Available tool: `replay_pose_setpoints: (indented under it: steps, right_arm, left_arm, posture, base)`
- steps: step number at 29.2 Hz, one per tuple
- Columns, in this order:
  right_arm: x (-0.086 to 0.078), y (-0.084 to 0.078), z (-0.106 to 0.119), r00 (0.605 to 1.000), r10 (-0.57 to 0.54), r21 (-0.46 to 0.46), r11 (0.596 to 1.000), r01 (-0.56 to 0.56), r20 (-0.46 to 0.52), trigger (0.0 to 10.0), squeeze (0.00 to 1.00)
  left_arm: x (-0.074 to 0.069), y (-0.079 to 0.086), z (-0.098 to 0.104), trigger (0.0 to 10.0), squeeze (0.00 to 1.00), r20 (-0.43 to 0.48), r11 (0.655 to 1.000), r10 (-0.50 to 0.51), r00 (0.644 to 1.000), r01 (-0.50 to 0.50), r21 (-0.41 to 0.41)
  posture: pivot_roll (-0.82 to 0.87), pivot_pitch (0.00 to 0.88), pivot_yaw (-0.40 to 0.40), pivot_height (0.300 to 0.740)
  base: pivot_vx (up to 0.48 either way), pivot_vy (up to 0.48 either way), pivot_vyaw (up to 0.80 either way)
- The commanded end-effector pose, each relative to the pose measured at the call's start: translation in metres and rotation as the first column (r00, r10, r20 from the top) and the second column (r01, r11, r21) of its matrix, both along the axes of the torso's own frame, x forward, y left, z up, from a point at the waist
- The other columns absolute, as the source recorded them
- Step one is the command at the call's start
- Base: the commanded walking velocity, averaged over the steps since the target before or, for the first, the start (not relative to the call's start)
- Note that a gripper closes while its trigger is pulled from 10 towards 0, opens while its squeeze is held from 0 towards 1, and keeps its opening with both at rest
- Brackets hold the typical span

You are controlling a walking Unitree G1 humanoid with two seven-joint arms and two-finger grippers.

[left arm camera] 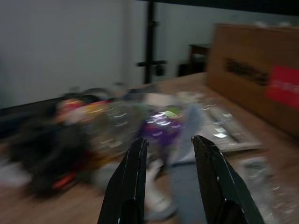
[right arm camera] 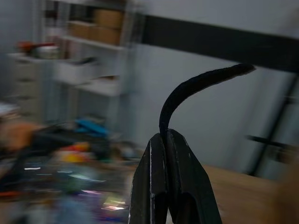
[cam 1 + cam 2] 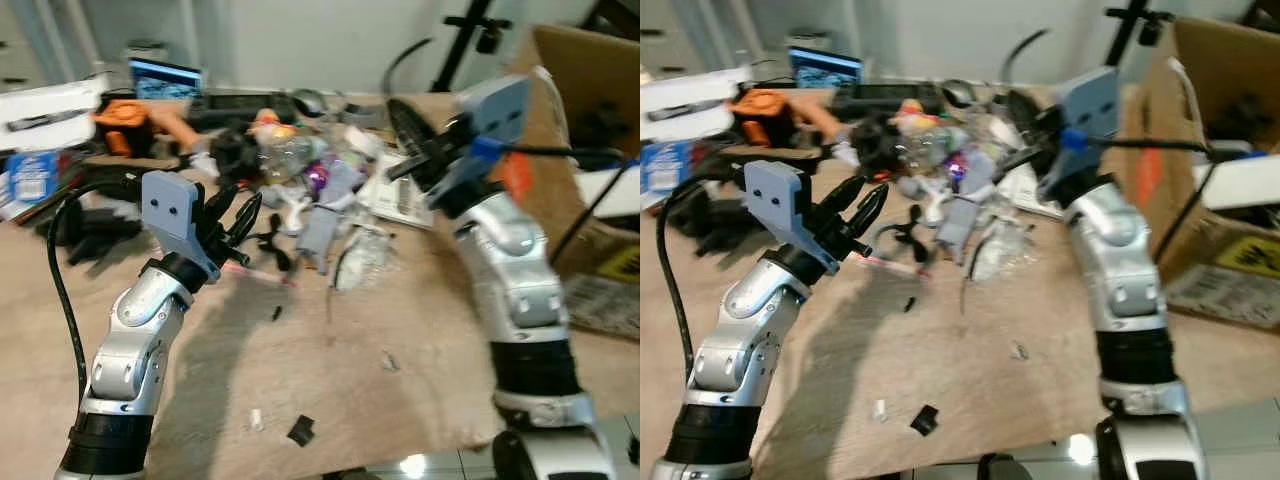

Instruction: Picking trash to rubbish bin

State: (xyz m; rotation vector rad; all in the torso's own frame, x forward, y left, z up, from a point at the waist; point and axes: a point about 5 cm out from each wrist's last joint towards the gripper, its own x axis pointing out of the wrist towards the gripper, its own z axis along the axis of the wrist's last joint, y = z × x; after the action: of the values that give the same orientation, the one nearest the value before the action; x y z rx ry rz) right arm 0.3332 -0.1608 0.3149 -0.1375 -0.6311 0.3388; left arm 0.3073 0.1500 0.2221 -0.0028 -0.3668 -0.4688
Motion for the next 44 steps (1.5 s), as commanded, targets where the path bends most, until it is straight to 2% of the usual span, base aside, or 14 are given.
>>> replay_pose_setpoints:
  steps: [1, 3, 7, 15, 16, 17, 25, 26, 28, 34, 40, 42, 44]
  right_arm:
    - [0.001, -0.005, 0.0, 1.0, -0.025, 0.008, 1.0, 0.024, 0.008, 0.0, 0.0]
    - [0.003, -0.011, 0.0, 0.999, -0.048, 0.024, 0.999, 0.048, 0.009, 0.0, 0.0]
    - [0.004, -0.016, 0.001, 0.998, -0.067, 0.027, 0.997, 0.067, 0.015, 0.0, 0.0]
    - [0.008, -0.025, 0.005, 0.995, -0.092, 0.025, 0.996, 0.091, 0.036, 0.0, 0.0]
    - [0.009, -0.027, 0.006, 0.994, -0.102, 0.021, 0.995, 0.101, 0.044, 0.4, 0.0]
    - [0.01, -0.029, 0.007, 0.994, -0.104, 0.019, 0.994, 0.103, 0.044, 10.0, 0.0]
    - [0.016, -0.034, 0.005, 0.988, -0.155, -0.03, 0.987, 0.156, 0.028, 10.0, 0.0]
    - [0.017, -0.035, 0.004, 0.988, -0.155, -0.02, 0.988, 0.156, 0.026, 10.0, 0.0]
    - [0.019, -0.038, 0.006, 0.989, -0.145, 0.008, 0.989, 0.145, 0.03, 10.0, 0.0]
    - [0.025, -0.04, 0.013, 0.996, -0.086, 0.051, 0.995, 0.085, 0.019, 10.0, 0.0]
    - [0.038, -0.051, 0.028, 0.999, -0.032, 0.137, 0.99, 0.03, 0.017, 10.0, 0.0]
    - [0.046, -0.059, 0.029, 1.0, -0.017, 0.129, 0.992, 0.018, -0.014, 10.0, 0.0]
    - [0.048, -0.062, 0.028, 0.999, -0.012, 0.116, 0.993, 0.015, -0.032, 10.0, 0.0]
  left_arm:
    - [-0.001, -0.006, -0.002, 10.0, 0.0, -0.003, 1.0, -0.021, 1.0, 0.021, -0.006]
    - [-0.001, -0.008, -0.002, 10.0, 0.0, -0.003, 1.0, -0.026, 1.0, 0.026, -0.008]
    - [-0.002, -0.012, -0.003, 10.0, 0.0, -0.005, 0.999, -0.039, 0.999, 0.039, -0.01]
    - [-0.001, -0.016, -0.002, 10.0, 0.0, -0.005, 0.999, -0.045, 0.999, 0.045, -0.012]
    - [-0.001, -0.018, -0.002, 10.0, 0.0, -0.007, 0.999, -0.047, 0.999, 0.047, -0.015]
    - [-0.002, -0.019, -0.002, 10.0, 0.0, -0.009, 0.999, -0.051, 0.999, 0.051, -0.019]
    - [-0.002, -0.024, -0.004, 10.0, 0.0, -0.012, 0.998, -0.053, 0.999, 0.053, -0.017]
    - [-0.001, -0.023, -0.004, 10.0, 0.0, -0.013, 0.999, -0.047, 0.999, 0.047, -0.012]
    - [0.002, -0.021, -0.004, 10.0, 0.0, -0.019, 1.0, -0.027, 0.999, 0.027, -0.001]
    - [0.005, -0.015, -0.002, 10.0, 0.0, -0.023, 1.0, 0.015, 1.0, -0.015, -0.007]
    - [0.013, -0.003, 0.004, 10.0, 0.0, 0.012, 0.991, 0.131, 0.991, -0.132, 0.009]
    - [0.018, 0.006, 0.008, 10.0, 0.0, 0.027, 0.981, 0.195, 0.98, -0.196, 0.013]
    - [0.019, 0.01, 0.011, 10.0, 0.0, 0.03, 0.977, 0.211, 0.977, -0.211, 0.007]
  posture:
    - [0.03, 0.184, -0.038, 0.74]
    - [0.03, 0.216, -0.039, 0.74]
    - [0.04, 0.192, -0.037, 0.74]
    - [0.04, 0.209, -0.035, 0.74]
    - [0.04, 0.209, -0.035, 0.74]
    - [0.03, 0.206, -0.032, 0.74]
    - [0.03, 0.211, -0.034, 0.74]
    - [0.03, 0.189, -0.032, 0.74]
    - [0.03, 0.217, -0.033, 0.74]
    - [0.03, 0.205, -0.029, 0.74]
    - [0.04, 0.184, -0.016, 0.74]
    - [0.06, 0.211, -0.012, 0.74]
    - [0.07, 0.206, -0.008, 0.74]
  base:
    - [0.0, 0.0, -0.8]
    - [0.0, 0.0, -0.8]
    - [0.0, 0.0, -0.8]
    - [0.0, 0.0, -0.8]
    - [0.0, 0.0, -0.8]
    - [0.0, 0.0, -0.8]
    - [0.0, 0.0, -0.2]
    - [0.0, 0.0, 0.0]
    - [0.0, 0.0, 0.0]
    - [0.0, 0.0, 0.0]
    - [0.0, 0.0, 0.0]
    - [0.0, 0.0, 0.0]
    - [0.0, 0.0, 0.0]
